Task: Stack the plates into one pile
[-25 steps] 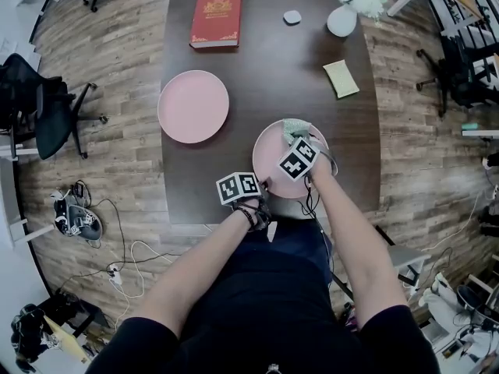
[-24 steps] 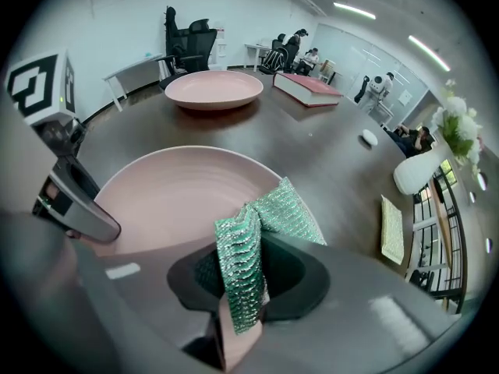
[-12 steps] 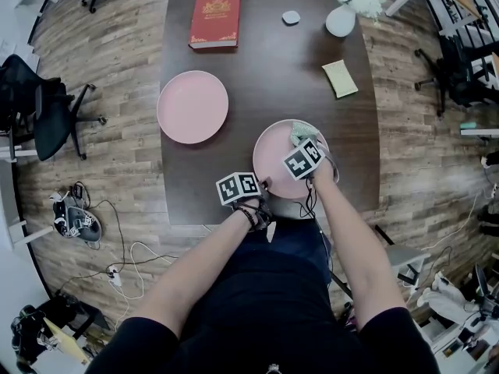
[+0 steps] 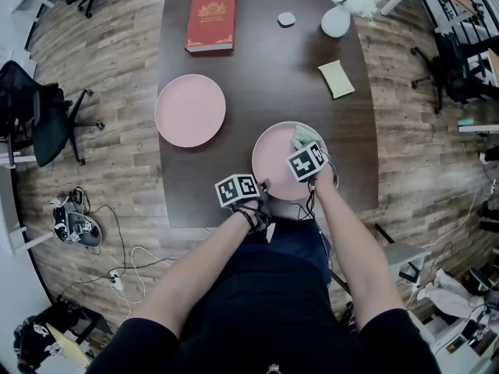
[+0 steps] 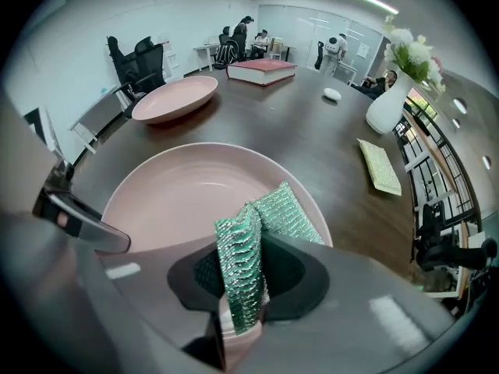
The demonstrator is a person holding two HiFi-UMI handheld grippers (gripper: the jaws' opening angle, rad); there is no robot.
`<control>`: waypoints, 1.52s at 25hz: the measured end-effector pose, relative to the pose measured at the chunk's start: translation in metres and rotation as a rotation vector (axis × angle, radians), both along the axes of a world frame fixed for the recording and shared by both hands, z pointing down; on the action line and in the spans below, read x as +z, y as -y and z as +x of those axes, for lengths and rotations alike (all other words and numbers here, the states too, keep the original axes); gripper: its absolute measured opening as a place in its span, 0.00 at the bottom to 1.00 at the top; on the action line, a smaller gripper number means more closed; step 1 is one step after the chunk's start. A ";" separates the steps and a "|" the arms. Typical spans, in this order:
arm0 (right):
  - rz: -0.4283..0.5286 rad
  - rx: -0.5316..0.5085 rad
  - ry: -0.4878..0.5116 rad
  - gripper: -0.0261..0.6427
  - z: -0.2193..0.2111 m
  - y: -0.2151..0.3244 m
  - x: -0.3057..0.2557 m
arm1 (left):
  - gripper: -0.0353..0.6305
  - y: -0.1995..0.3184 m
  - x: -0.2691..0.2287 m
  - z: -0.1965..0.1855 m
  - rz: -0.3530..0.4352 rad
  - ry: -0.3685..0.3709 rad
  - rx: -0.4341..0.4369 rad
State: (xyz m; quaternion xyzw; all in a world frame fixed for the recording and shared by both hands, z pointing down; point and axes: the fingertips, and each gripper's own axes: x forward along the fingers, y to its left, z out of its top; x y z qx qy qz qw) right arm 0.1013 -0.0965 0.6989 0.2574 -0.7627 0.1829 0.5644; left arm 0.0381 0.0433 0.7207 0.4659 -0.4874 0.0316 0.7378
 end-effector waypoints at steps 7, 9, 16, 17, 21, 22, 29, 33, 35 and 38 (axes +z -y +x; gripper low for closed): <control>0.001 -0.018 -0.014 0.17 0.002 -0.001 0.002 | 0.14 0.000 0.001 0.000 0.001 -0.002 0.027; 0.003 -0.036 -0.016 0.17 0.001 0.000 0.002 | 0.14 0.000 0.000 0.002 0.001 -0.006 0.037; 0.010 -0.149 -0.034 0.17 -0.011 0.001 0.003 | 0.14 0.000 -0.001 0.004 0.002 -0.022 0.095; 0.012 -0.170 -0.033 0.17 -0.014 0.001 0.003 | 0.14 0.000 -0.001 0.004 0.002 -0.025 0.096; 0.018 -0.271 -0.026 0.17 -0.025 0.001 0.003 | 0.14 0.001 0.000 0.005 0.000 -0.034 0.096; 0.018 -0.297 -0.023 0.17 -0.027 0.000 0.004 | 0.14 0.001 0.000 0.006 0.000 -0.035 0.096; 0.015 -0.439 0.011 0.17 -0.040 -0.008 0.001 | 0.15 0.000 -0.001 0.007 -0.001 -0.039 0.096; 0.019 -0.516 0.014 0.17 -0.044 -0.012 0.001 | 0.15 0.001 -0.001 0.008 -0.002 -0.040 0.100; 0.021 -0.548 0.020 0.17 -0.048 -0.015 0.001 | 0.15 0.001 0.000 0.008 -0.002 -0.040 0.102; 0.023 -0.589 0.024 0.17 -0.051 -0.019 0.001 | 0.15 0.000 0.000 0.008 -0.002 -0.041 0.102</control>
